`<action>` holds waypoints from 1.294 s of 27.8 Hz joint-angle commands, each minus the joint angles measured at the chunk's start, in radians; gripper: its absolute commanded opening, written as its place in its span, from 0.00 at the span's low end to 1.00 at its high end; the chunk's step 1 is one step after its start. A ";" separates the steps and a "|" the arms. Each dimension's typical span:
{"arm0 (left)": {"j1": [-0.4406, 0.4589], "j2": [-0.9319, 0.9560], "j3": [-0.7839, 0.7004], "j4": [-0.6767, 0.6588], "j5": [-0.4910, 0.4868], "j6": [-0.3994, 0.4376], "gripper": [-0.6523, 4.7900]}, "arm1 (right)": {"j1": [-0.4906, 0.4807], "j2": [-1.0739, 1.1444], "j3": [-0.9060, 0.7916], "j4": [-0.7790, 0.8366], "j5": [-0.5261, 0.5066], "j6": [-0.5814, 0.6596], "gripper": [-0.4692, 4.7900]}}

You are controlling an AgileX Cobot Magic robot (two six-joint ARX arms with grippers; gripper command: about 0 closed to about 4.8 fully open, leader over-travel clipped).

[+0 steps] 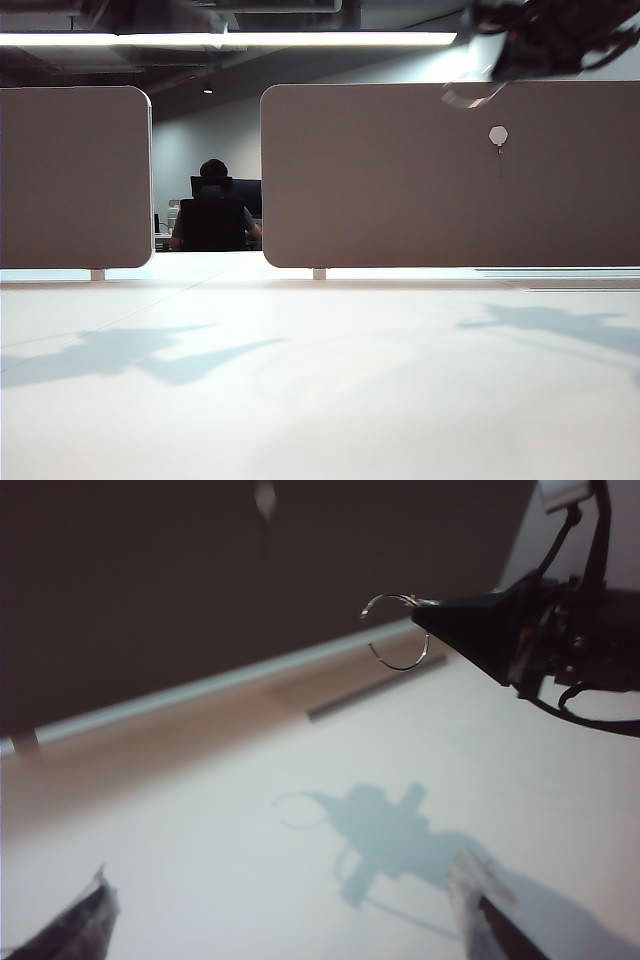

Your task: Hang the earring on the hook.

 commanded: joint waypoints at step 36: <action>0.038 0.564 0.500 -0.023 0.009 -0.032 1.00 | -0.263 1.151 1.384 -0.150 -0.050 -0.253 0.08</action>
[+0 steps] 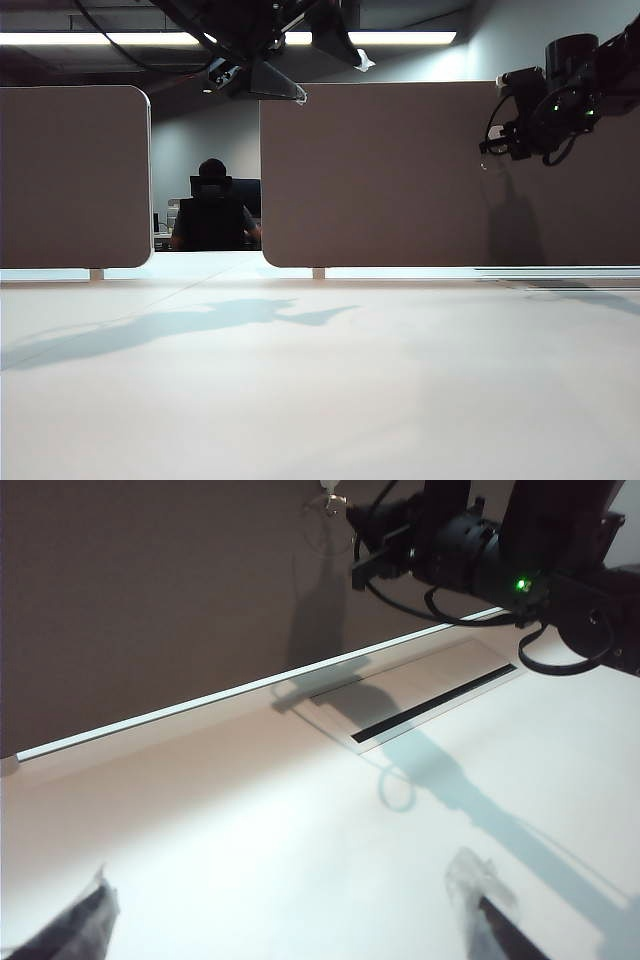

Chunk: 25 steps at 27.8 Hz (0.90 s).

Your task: Hang the earring on the hook.

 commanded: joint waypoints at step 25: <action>-0.001 -0.005 0.006 -0.014 0.005 0.000 1.00 | -0.002 -0.030 0.006 -0.040 0.037 -0.015 0.53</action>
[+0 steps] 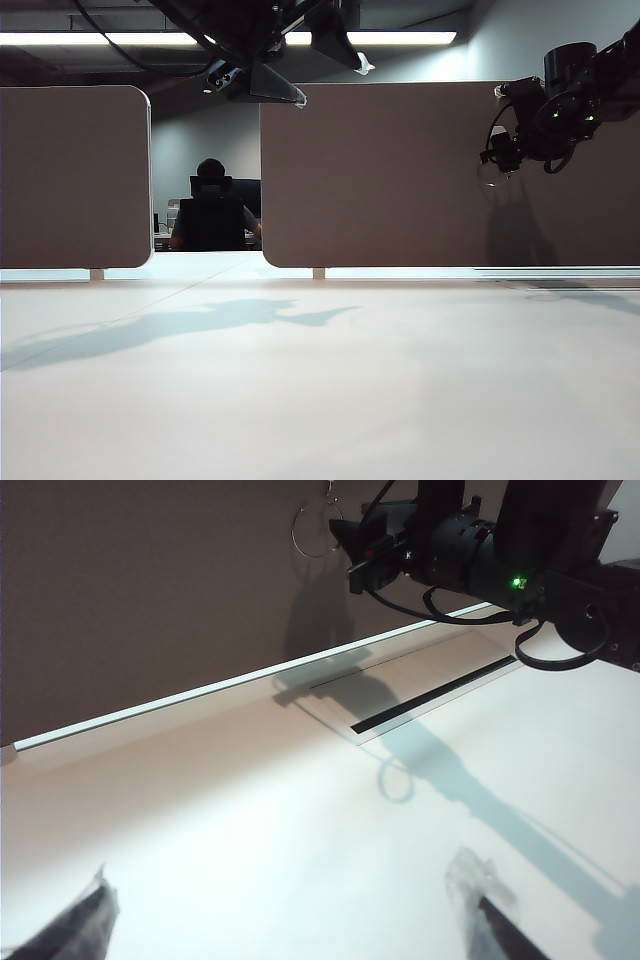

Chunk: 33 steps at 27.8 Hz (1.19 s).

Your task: Hang the earring on the hook.

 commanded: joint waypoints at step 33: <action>0.000 -0.652 -0.071 -0.459 -0.204 0.072 0.11 | 0.185 -0.883 -0.535 -0.643 -0.076 0.115 0.07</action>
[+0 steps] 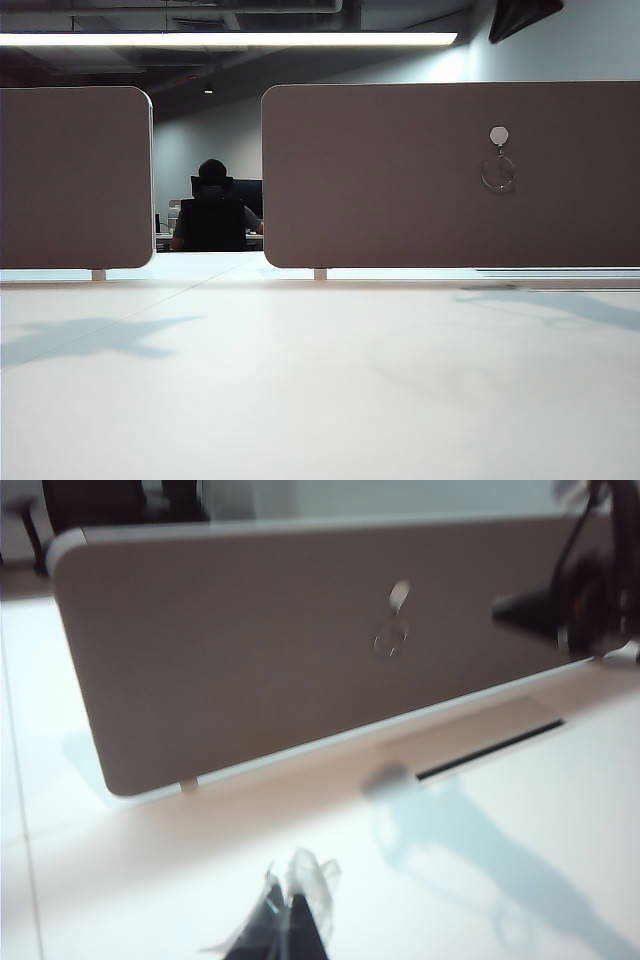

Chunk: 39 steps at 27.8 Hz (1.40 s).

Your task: Hang the earring on the hook.

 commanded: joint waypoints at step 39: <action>-0.002 -1.088 -1.185 0.172 0.027 -0.128 0.11 | 0.201 -1.619 -1.766 0.383 -0.111 0.199 0.07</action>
